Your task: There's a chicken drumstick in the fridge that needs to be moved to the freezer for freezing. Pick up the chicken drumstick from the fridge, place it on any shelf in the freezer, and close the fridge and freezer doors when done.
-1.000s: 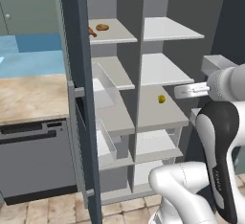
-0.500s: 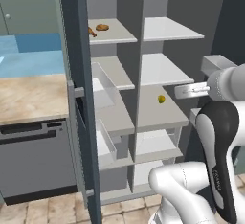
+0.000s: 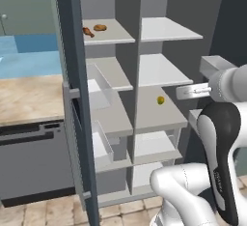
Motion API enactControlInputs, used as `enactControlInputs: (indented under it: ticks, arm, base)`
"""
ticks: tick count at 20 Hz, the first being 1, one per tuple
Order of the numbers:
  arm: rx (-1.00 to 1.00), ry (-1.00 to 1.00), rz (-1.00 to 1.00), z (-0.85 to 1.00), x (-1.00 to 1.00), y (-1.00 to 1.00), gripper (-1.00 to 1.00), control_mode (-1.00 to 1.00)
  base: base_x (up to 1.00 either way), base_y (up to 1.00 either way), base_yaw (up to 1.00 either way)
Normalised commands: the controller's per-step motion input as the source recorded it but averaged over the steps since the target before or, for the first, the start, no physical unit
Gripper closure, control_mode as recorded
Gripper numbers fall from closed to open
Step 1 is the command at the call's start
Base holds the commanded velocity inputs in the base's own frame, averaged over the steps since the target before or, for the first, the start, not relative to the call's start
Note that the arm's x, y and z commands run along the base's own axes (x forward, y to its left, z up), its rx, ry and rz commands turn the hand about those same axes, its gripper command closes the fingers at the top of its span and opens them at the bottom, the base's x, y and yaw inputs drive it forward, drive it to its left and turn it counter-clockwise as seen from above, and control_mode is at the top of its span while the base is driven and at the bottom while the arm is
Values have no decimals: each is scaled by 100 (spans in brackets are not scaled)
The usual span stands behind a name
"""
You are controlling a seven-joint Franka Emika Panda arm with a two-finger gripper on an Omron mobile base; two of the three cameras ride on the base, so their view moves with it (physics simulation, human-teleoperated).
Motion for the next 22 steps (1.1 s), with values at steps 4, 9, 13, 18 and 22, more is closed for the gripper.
enactControlInputs:
  ticks: [4,9,13,18,22]
  arm:
    - [0,0,0,0,0,0,-100,100]
    - [0,0,0,0,0,0,-100,100]
    - [0,0,0,0,0,0,-100,100]
    - [0,0,0,0,0,0,-100,100]
    - [0,0,0,0,0,0,-100,100]
  base:
    - [0,-22,0]
    - [-40,-4,0]
    - [-51,-6,0]
    - [-8,-1,0]
    - [18,2,0]
